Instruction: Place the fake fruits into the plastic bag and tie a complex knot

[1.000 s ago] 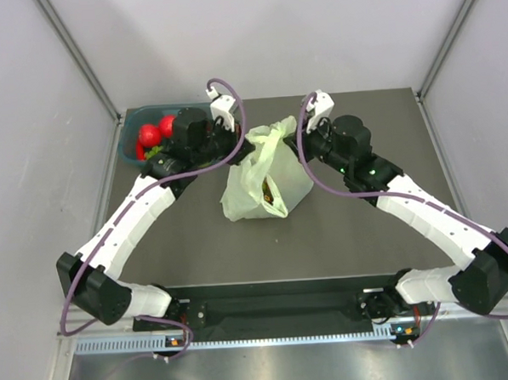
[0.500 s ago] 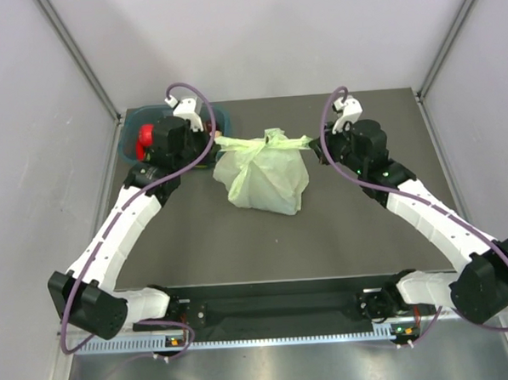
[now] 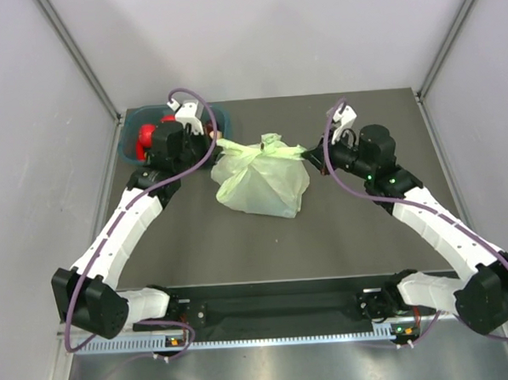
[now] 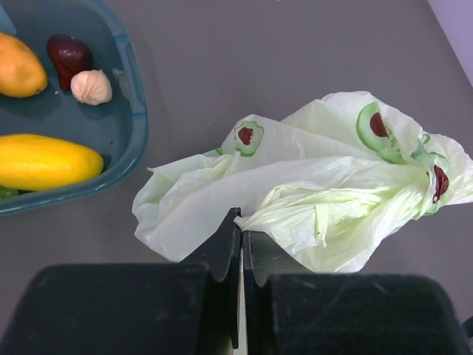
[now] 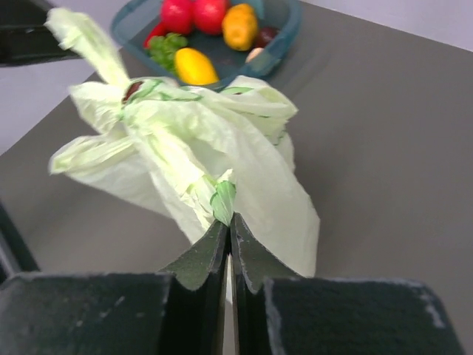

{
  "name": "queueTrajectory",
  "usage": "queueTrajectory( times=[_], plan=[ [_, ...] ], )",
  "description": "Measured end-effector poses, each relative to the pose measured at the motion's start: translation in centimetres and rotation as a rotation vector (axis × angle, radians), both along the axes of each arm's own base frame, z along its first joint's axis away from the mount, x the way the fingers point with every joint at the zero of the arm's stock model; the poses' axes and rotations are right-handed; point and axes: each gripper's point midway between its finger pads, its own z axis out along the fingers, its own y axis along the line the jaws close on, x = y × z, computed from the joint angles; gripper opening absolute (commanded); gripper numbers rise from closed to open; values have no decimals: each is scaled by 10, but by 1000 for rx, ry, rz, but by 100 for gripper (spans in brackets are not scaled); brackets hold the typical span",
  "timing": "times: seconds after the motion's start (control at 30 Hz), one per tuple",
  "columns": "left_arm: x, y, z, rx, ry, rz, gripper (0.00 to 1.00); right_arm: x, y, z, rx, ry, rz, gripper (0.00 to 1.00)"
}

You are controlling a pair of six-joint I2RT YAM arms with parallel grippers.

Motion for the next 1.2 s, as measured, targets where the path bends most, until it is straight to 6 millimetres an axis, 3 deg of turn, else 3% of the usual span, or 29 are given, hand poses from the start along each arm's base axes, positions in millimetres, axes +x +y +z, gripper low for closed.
queueTrajectory(
  times=[0.07, 0.2, 0.43, 0.63, 0.87, 0.93, 0.97, 1.07, 1.2],
  plan=[
    [1, -3, 2, -3, -9, -19, 0, -8, 6, 2, -3, -12, 61, 13],
    [0, -9, 3, -6, -19, -62, 0, -20, 14, 4, -6, -28, 148, 43],
    [-1, -16, 12, -15, -52, -109, 0, -27, 16, 12, -8, -67, 195, 55],
    [-2, -18, 12, -16, -56, -125, 0, -10, 19, 13, -31, -56, 168, 61],
    [-3, -19, 13, -18, -56, -134, 0, 6, 20, 10, -55, -43, 140, 52],
    [-3, -19, 13, -18, -56, -134, 0, 10, 19, 8, -62, -39, 126, 39],
    [-3, -19, 13, -17, -56, -135, 0, 12, 19, 7, -65, -38, 119, 27],
    [-3, -19, 13, -16, -57, -135, 0, 19, 18, 8, -77, -42, 103, 4],
    [-3, -19, 12, -12, -59, -135, 0, 24, 16, 6, -85, -37, 79, 0]
  ],
)
